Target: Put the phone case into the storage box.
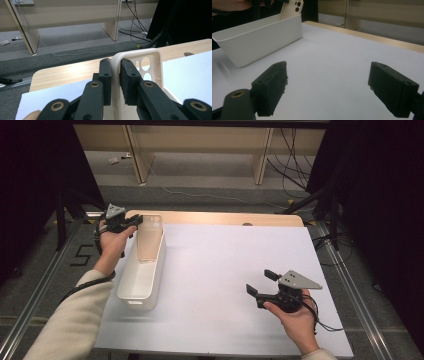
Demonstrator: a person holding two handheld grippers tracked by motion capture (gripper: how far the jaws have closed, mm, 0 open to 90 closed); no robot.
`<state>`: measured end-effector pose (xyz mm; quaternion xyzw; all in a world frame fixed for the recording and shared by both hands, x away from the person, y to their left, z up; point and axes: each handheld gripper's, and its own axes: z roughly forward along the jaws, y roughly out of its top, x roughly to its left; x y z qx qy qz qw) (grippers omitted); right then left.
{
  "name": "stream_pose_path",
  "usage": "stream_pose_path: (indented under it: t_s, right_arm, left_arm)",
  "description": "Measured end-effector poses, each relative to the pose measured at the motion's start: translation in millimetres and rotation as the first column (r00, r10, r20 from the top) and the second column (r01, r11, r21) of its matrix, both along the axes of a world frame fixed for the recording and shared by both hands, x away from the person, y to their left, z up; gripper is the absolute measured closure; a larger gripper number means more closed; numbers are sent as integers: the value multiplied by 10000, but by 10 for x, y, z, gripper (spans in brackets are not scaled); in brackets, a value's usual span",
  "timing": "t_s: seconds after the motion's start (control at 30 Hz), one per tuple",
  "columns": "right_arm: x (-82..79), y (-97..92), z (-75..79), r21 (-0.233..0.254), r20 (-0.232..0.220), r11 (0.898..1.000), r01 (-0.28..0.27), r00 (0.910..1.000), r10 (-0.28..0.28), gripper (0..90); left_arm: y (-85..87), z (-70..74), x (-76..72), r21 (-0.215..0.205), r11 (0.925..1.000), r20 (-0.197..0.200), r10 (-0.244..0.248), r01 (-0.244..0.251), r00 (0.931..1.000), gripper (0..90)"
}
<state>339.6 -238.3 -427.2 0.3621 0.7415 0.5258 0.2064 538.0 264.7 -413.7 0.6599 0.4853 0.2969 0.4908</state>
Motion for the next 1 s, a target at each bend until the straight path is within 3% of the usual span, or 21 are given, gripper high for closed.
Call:
stream_pose_path:
  t_s: [0.03, 0.1, 0.13, 0.3, 0.33, 0.4, 0.7, 0.77, 0.93, 1.0]
  right_arm:
    - [13, 17, -17, 302, 180, 9995, -89, 9998, 83, 169]
    - [14, 17, -17, 303, 178, 9995, -95, 9998, 90, 169]
    - [0, 0, -1, -7, -3, 10000, -1, 10000, 1, 169]
    - [1, 1, -2, -23, -10, 10000, -5, 10000, 5, 169]
    - [11, 12, -16, 166, 143, 9999, -4, 9999, 1, 169]
    - [6, 18, -16, 256, 43, 9997, 17, 10000, -18, 169]
    - [2, 24, -15, 331, -107, 9995, 18, 9999, -14, 169]
    - [10, 22, -20, 265, 87, 9996, 11, 10000, -13, 169]
    - [8, 22, -20, 282, 56, 9996, 26, 10000, -27, 169]
    - [2, 22, -16, 344, -139, 9994, -36, 9999, 41, 169]
  left_arm:
    - [2, -1, 1, 5, 10000, 0, 3, -3, 10000, 790]
    - [6, -5, 2, 1, 10000, 5, 24, -24, 10000, 789]
    - [7, -6, 2, -2, 10000, 7, 29, -29, 10000, 788]
    - [20, -15, 6, 5, 9999, -58, 104, -104, 9999, 783]
    - [22, -17, 7, 3, 9999, -58, 116, -116, 9999, 782]
    - [27, -20, 9, 11, 9999, -57, 115, -115, 9999, 781]
    - [38, -36, 24, 159, 9998, -132, 121, -119, 9998, 769]
    - [36, -37, 28, 189, 9997, -139, 128, -125, 9998, 769]
    - [29, -35, 33, 250, 9997, -69, 33, -31, 10000, 779]
    - [25, -34, 37, 239, 9997, -97, 41, -39, 9999, 778]
